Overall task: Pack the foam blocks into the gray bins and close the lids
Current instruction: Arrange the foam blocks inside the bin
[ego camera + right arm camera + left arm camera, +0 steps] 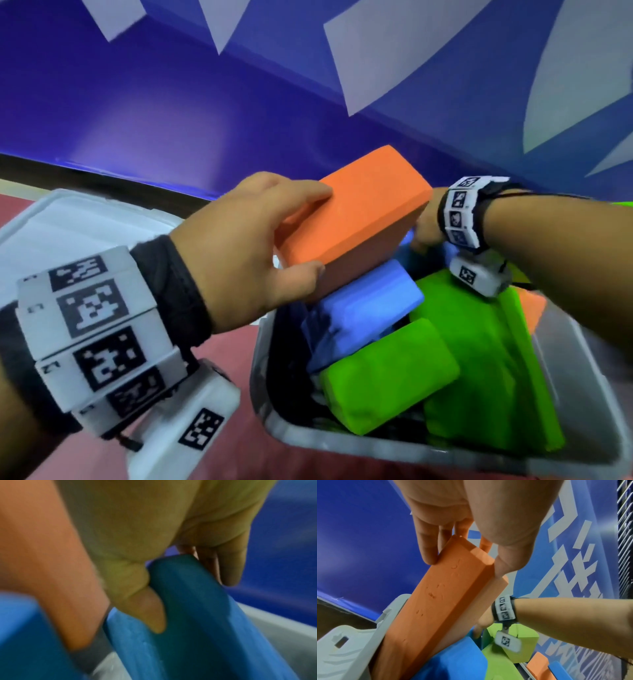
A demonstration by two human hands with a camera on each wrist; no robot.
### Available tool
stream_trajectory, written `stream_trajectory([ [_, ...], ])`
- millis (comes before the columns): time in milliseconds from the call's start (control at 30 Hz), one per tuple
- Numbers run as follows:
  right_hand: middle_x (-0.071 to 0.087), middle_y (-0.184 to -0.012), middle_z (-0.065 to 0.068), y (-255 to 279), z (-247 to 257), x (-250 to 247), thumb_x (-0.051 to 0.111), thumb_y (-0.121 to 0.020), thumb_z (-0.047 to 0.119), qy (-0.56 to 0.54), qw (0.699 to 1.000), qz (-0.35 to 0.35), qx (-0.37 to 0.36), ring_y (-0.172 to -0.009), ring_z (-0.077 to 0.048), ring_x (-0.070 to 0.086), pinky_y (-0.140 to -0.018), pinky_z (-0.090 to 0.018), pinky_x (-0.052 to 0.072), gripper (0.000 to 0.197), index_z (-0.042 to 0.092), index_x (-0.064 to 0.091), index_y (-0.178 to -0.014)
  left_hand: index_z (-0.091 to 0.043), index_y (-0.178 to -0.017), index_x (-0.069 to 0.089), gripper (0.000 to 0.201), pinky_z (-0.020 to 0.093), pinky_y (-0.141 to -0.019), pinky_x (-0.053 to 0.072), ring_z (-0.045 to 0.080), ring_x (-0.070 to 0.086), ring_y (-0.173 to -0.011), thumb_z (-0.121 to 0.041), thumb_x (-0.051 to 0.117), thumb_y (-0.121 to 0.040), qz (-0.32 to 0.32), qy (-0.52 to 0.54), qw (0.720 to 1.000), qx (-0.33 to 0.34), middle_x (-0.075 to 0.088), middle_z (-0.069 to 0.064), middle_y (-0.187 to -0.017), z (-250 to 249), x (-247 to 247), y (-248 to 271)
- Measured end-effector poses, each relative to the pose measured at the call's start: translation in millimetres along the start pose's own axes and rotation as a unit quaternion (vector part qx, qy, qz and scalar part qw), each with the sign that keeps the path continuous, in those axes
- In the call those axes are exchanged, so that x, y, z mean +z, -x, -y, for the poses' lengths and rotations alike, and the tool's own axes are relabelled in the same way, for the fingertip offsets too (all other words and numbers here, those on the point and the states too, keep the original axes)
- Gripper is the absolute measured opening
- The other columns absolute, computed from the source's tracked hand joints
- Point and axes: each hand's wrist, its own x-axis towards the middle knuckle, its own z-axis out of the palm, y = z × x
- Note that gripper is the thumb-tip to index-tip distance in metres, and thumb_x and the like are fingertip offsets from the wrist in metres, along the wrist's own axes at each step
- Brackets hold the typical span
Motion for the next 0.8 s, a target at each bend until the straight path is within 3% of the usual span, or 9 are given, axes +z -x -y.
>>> stream_trajectory([
  [67,0.059,-0.08,-0.001,21.0,-26.9,-6.3,0.082,-0.058,0.03,0.033,0.996,-0.08,0.011,-0.08,-0.026,0.063,-0.068,-0.033,0.054,0.041,0.029,0.059,-0.092,-0.04,-0.136,0.043,0.077,0.02,-0.086,0.047,0.001,0.051,-0.095,-0.057,0.053,-0.062,-0.008,0.004,1.0,0.004,0.052,-0.011,-0.122,-4.2,-3.3,-2.6],
  [133,0.065,-0.1,-0.007,36.6,-62.2,-6.2,0.083,-0.05,0.035,0.04,0.99,-0.122,0.05,-0.089,-0.03,0.064,-0.075,-0.037,0.055,0.071,0.025,0.056,-0.115,-0.048,-0.128,0.042,0.071,0.01,-0.079,0.046,0.0,0.056,-0.086,-0.056,0.055,-0.058,-0.03,0.02,0.999,-0.002,0.053,-0.018,-0.112,-10.9,-10.2,-5.6],
  [233,0.066,-0.106,-0.01,50.2,-96.0,-3.0,0.083,-0.055,0.031,0.0,0.984,-0.14,0.114,-0.091,-0.03,0.064,-0.077,-0.035,0.054,0.073,0.021,0.052,-0.121,-0.053,-0.122,0.04,0.069,-0.002,-0.074,0.04,-0.007,0.056,-0.087,-0.055,0.056,-0.055,-0.059,-0.004,0.998,0.003,0.051,-0.02,-0.103,-19.9,-18.7,-10.4],
  [367,0.068,-0.081,-0.013,65.3,-117.2,-17.7,0.082,-0.054,0.014,-0.083,0.974,-0.154,0.143,-0.072,-0.027,0.065,-0.066,-0.034,0.056,0.052,0.009,0.062,-0.102,-0.045,-0.132,0.047,0.075,0.022,-0.083,0.047,-0.005,0.05,-0.087,-0.052,0.055,-0.059,-0.058,-0.026,0.998,0.024,0.047,-0.024,-0.112,-23.2,-15.5,-14.7],
  [500,0.068,-0.081,-0.008,81.7,-147.1,-12.9,0.078,-0.031,0.029,-0.16,0.955,-0.196,0.156,-0.074,-0.027,0.067,-0.072,-0.042,0.058,0.076,0.02,0.052,-0.102,-0.04,-0.138,0.047,0.081,0.022,-0.086,0.04,-0.01,0.041,-0.096,-0.054,0.051,-0.058,-0.037,-0.025,0.999,0.012,0.048,-0.019,-0.12,-23.6,-6.1,-20.6],
  [567,0.065,-0.096,-0.012,89.2,-151.2,1.8,0.087,-0.043,0.022,-0.191,0.952,-0.188,0.152,-0.084,-0.03,0.065,-0.079,-0.045,0.056,0.087,0.02,0.042,-0.117,-0.04,-0.138,0.046,0.079,0.012,-0.082,0.038,-0.011,0.044,-0.087,-0.048,0.057,-0.06,-0.027,-0.015,1.0,-0.003,0.047,-0.019,-0.121,-23.5,-0.3,-24.7],
  [633,0.063,-0.099,-0.016,94.5,-141.1,19.0,0.087,-0.058,0.013,-0.209,0.952,-0.173,0.142,-0.082,-0.031,0.064,-0.076,-0.044,0.055,0.089,0.019,0.034,-0.13,-0.04,-0.139,0.045,0.076,0.0,-0.078,0.03,-0.017,0.046,-0.086,-0.039,0.065,-0.066,-0.021,-0.011,0.999,-0.031,0.044,-0.02,-0.122,-23.8,8.1,-29.4],
  [667,0.063,-0.099,-0.016,93.7,-134.4,25.5,0.086,-0.061,0.014,-0.204,0.954,-0.169,0.138,-0.079,-0.031,0.064,-0.074,-0.043,0.055,0.09,0.019,0.031,-0.133,-0.04,-0.14,0.043,0.076,0.0,-0.08,0.029,-0.014,0.048,-0.09,-0.036,0.066,-0.068,-0.015,-0.002,0.999,-0.041,0.045,-0.019,-0.125,-24.2,12.9,-31.5],
  [800,0.051,-0.122,-0.02,80.3,-110.2,36.0,0.081,-0.067,0.024,-0.174,0.955,-0.181,0.16,-0.099,-0.038,0.06,-0.085,-0.046,0.053,0.093,0.022,0.024,-0.142,-0.042,-0.142,0.038,0.082,0.028,-0.102,0.04,0.01,0.043,-0.126,-0.039,0.058,-0.063,-0.002,0.029,0.998,-0.049,0.043,-0.009,-0.139,-27.5,31.4,-38.1],
])
